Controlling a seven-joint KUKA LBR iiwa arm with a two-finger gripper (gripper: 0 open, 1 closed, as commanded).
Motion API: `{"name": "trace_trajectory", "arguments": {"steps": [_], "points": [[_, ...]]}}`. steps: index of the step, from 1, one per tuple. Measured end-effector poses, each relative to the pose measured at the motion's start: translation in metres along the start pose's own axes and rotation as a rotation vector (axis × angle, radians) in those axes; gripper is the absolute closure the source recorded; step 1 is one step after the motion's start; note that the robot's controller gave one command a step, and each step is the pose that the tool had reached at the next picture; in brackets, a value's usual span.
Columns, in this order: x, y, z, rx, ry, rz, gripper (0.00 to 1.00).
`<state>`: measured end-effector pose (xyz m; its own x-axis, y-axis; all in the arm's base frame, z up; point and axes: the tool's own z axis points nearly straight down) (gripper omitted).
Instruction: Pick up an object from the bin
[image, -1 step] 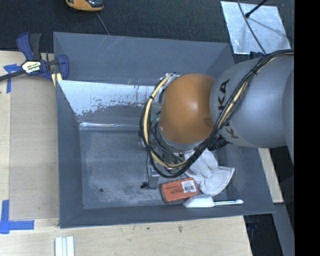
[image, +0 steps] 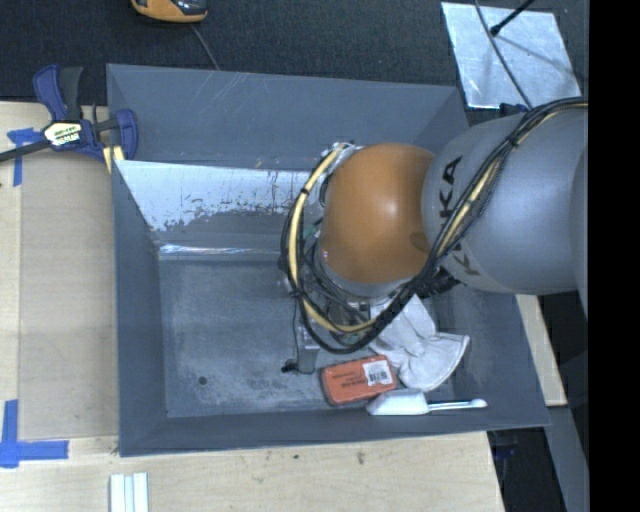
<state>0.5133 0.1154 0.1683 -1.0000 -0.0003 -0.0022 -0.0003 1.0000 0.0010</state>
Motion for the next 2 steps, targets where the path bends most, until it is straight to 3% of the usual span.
{"name": "trace_trajectory", "arguments": {"steps": [1,2], "points": [[-0.008,0.000,-0.045,0.002,0.006,0.003,0.00],[-0.015,-0.007,-0.106,0.001,0.002,0.002,0.00]]}}
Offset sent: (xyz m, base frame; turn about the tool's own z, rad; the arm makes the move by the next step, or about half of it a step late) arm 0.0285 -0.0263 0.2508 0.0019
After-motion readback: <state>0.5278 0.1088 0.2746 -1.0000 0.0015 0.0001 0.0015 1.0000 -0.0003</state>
